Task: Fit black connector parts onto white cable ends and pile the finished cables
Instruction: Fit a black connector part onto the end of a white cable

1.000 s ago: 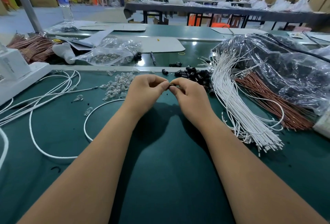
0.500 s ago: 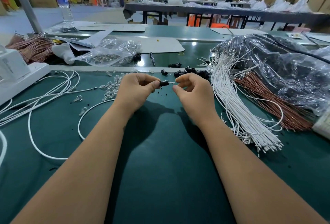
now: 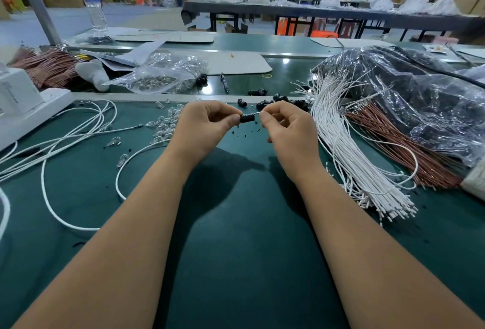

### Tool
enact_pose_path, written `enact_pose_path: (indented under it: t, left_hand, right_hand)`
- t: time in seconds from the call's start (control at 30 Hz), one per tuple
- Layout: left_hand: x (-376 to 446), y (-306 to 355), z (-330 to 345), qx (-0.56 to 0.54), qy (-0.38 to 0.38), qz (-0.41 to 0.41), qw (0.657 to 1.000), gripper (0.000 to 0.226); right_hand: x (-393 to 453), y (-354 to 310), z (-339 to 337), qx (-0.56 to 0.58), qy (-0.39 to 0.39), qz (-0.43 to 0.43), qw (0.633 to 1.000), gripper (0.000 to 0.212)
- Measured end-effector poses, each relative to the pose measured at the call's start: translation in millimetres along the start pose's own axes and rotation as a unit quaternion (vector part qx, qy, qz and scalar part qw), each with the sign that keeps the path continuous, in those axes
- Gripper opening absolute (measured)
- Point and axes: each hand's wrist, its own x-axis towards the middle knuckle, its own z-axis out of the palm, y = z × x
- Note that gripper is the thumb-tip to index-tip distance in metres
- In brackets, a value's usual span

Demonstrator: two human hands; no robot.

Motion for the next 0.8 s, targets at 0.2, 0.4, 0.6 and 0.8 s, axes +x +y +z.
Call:
enact_pose_path:
  t: [0.2, 0.4, 0.6, 0.8]
  left_hand:
    - [-0.8, -0.7, 0.5, 0.059, 0.009, 0.011, 0.998, 0.009]
    - [-1.1, -2.3, -0.1, 0.088, 0.002, 0.029, 0.996, 0.005]
    - [-2.9, 0.6, 5.1, 0.061, -0.017, 0.012, 0.998, 0.008]
    - [-2.5, 3.9, 3.6, -0.003, 0.004, -0.029, 1.000, 0.014]
  right_hand:
    - [-0.3, -2.1, -1.3, 0.040, -0.023, 0.019, 0.999, 0.015]
    - [0.1, -0.9, -1.7, 0.029, -0.032, 0.019, 0.999, 0.017]
    - [-0.5, 2.5, 0.8, -0.009, -0.043, 0.007, 0.999, 0.013]
    - [-1.8, 1.2, 1.2, 0.002, -0.072, 0.026, 0.997, 0.018]
